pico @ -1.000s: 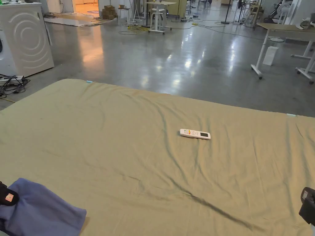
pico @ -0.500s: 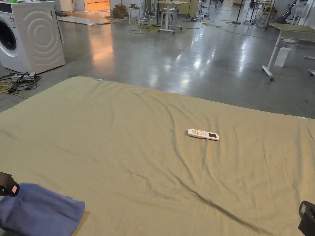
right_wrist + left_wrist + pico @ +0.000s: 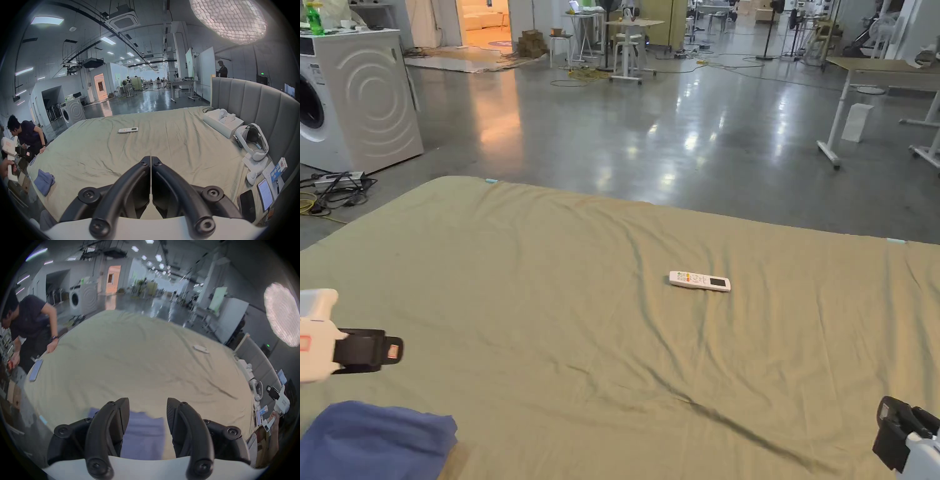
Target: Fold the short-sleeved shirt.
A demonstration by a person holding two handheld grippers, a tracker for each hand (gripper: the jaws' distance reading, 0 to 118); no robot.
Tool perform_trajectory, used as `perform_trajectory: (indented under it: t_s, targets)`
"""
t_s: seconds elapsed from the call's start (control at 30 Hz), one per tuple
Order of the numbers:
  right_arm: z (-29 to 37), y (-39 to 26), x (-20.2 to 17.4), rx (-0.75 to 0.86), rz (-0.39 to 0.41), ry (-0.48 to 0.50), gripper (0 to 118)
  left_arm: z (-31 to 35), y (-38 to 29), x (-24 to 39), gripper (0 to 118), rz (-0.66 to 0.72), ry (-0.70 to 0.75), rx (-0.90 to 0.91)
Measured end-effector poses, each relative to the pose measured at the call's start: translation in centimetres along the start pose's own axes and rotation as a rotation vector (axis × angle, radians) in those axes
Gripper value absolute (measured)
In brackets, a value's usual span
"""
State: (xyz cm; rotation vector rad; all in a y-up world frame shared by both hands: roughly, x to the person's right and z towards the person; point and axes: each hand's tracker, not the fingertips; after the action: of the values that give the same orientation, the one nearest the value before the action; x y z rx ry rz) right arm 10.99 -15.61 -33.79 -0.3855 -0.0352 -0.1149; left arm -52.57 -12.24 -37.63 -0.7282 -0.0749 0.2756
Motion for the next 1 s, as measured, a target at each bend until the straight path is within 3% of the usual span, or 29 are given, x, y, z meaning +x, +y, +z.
perform_trajectory:
  t_s: [0.2, 0.33, 0.67, 0.77, 1.0]
  targets:
    - [0.1, 0.6, -1.0, 0.037, 0.014, -0.016, 1, -1.6, -4.2, 10.6, 51, -0.196, 0.028, 0.199]
    - [0.0, 0.4, -1.4, 0.057, 0.019, -0.024, 1, -2.1, -7.1, 17.2, 51, -0.241, 0.032, 0.333]
    - [0.6, -0.6, -3.0, 0.111, 0.074, -0.04, 1, -3.4, -9.8, 25.1, 29, -0.222, 0.034, 0.434]
    - [1.1, -0.7, -3.2, 0.129, 0.085, -0.034, 1, -3.2, -10.3, 26.4, 10, -0.256, 0.011, 0.449]
    - [1.4, -0.5, -3.6, 0.154, 0.091, -0.043, 1, -2.8, -10.7, 28.3, 3, -0.317, 0.013, 0.479]
